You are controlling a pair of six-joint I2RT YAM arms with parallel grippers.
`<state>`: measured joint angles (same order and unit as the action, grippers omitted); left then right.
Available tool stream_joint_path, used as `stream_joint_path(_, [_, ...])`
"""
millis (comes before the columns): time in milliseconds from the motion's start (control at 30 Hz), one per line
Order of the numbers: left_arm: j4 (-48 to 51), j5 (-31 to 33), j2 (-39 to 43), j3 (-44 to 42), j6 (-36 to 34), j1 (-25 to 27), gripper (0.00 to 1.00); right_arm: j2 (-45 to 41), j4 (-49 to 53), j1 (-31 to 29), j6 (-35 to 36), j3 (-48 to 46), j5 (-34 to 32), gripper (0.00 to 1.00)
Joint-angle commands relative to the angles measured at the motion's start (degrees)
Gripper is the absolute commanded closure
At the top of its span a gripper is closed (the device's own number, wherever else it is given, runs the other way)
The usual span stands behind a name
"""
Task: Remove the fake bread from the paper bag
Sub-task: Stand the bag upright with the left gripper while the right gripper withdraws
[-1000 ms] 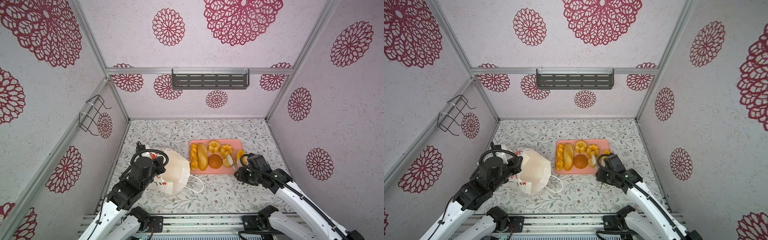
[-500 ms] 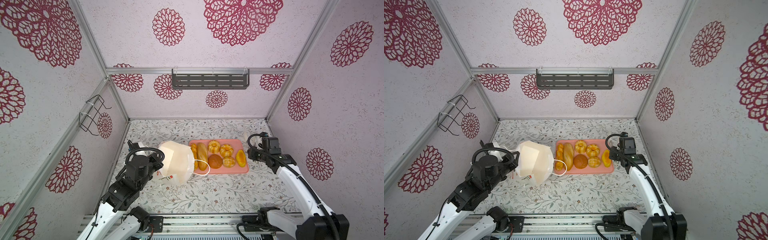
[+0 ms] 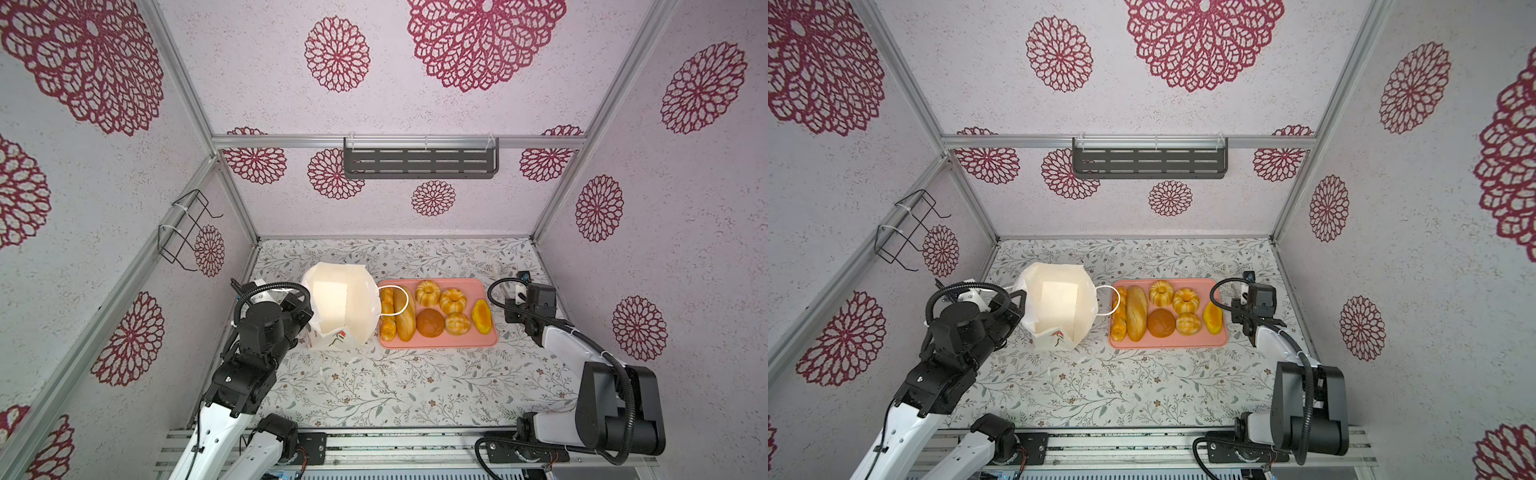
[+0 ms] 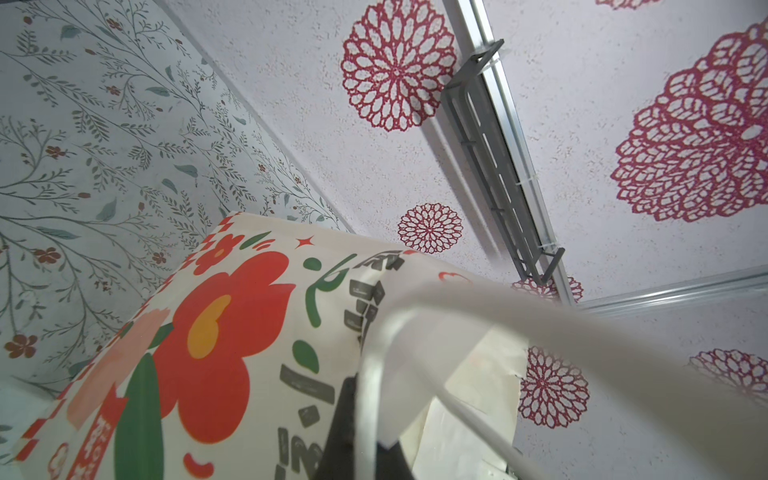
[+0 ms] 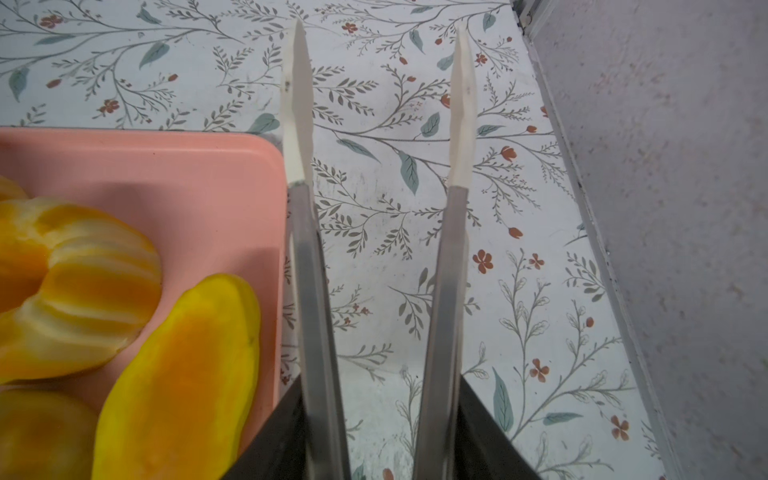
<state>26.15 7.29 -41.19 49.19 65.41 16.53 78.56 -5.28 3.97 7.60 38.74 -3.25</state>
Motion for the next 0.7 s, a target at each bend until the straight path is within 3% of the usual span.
stream_joint_path(0, [-7.49,-10.89,-4.22,-0.97,2.42,-5.60,1.00,1.42,-6.47,0.89,3.50,-0.11,1.53,0.48])
stream_joint_path(100, [-11.79,-17.23,-9.02,-0.36,2.83,-8.61,1.00,3.88,-6.46,1.13,2.96,1.27,1.78,0.43])
stream_joint_path(133, [-12.19,-18.44,-10.35,0.38,2.60,-8.94,1.00,4.89,-5.49,1.22,3.04,2.22,1.79,0.33])
stream_joint_path(200, [-12.36,-20.77,-13.02,2.16,2.02,-9.41,1.00,7.16,-3.25,1.31,2.86,4.56,0.99,0.31])
stream_joint_path(267, [-12.32,-22.06,-14.85,3.67,1.16,-9.97,1.00,8.27,-2.05,1.48,2.02,5.75,0.14,0.16])
stream_joint_path(667, [-14.54,-25.31,-21.75,3.89,-5.30,-14.21,1.00,0.98,-4.62,1.57,-3.58,1.73,-4.45,0.14])
